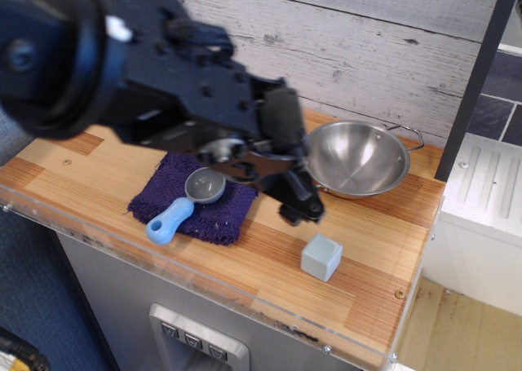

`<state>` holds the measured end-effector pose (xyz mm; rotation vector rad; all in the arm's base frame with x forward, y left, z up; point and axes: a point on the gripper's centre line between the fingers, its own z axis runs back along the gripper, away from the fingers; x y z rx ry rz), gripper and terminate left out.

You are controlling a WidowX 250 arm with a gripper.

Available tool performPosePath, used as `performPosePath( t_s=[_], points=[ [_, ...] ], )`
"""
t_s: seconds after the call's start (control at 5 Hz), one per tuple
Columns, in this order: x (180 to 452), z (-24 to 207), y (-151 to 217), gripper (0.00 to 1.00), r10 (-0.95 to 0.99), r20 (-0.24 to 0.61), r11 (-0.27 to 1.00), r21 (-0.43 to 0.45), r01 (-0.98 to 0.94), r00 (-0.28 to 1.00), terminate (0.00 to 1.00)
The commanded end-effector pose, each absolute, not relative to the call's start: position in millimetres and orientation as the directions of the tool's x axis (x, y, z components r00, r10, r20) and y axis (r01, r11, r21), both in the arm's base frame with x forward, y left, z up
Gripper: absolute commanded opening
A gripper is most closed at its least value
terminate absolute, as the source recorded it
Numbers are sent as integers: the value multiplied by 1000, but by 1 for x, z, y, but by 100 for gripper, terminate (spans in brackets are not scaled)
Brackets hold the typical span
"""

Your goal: Take the spoon from the purple cloth and place it right side of the silver vessel.

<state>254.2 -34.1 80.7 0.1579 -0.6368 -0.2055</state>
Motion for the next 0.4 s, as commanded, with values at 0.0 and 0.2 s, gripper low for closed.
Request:
performPosePath(
  t_s=[0.0,0.2],
  points=[
    [228,74,3,100,-139,579,983,177,43,803,0],
    [215,66,22,100,-103,559,984,181,0,823,0]
  ],
)
